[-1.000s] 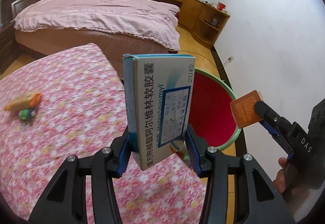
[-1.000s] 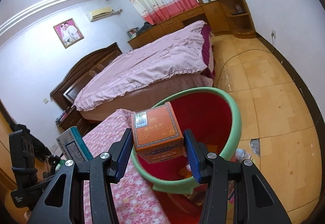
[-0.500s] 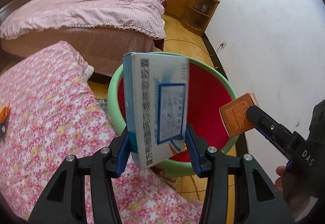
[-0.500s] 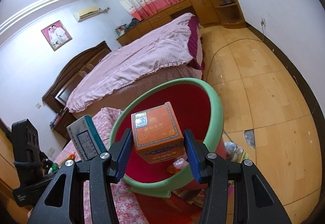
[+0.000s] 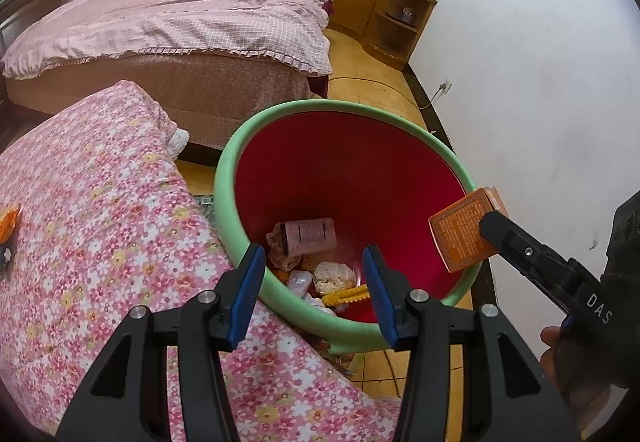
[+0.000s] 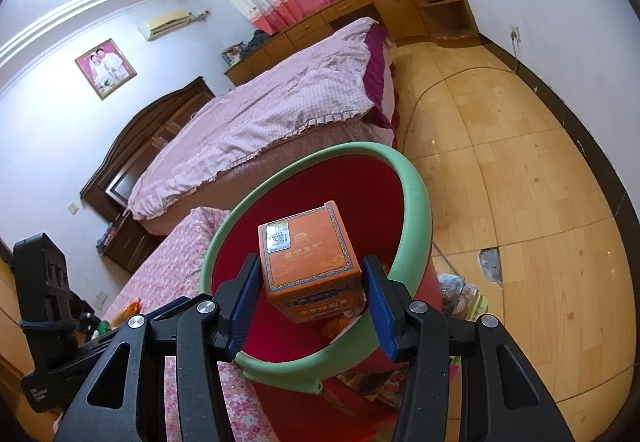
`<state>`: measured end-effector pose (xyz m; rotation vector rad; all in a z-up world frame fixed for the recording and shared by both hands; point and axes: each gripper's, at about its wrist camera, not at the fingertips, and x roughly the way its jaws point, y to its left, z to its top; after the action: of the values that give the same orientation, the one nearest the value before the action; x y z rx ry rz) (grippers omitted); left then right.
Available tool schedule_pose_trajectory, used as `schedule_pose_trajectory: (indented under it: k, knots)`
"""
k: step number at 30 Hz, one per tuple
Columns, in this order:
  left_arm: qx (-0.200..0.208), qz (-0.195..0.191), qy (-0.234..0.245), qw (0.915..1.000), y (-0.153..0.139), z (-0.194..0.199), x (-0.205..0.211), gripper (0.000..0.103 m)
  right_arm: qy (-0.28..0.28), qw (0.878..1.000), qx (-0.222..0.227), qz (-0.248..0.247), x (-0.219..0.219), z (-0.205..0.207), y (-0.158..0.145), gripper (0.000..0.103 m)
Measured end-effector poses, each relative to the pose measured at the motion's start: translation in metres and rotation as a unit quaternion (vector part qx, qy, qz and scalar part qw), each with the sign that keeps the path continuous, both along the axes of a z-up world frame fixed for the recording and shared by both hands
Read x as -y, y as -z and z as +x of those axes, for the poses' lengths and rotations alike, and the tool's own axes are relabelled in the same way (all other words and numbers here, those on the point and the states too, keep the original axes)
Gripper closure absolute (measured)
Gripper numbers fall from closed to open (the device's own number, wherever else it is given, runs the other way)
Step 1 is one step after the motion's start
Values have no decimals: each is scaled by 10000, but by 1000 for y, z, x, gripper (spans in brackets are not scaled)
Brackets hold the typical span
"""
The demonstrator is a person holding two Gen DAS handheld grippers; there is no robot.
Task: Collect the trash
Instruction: 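Open both tools to drop the medicine box and orange box into the bucket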
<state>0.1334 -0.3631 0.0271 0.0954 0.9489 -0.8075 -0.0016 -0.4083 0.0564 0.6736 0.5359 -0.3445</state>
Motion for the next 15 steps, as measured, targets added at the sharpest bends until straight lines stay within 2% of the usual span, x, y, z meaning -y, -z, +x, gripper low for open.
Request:
schedule_pose_trajectory:
  k: [15]
  knots:
    - [-26,-60,-360,9993,-10,0,-37,52,-195,9997,-62,-130,-14,12,-4,49]
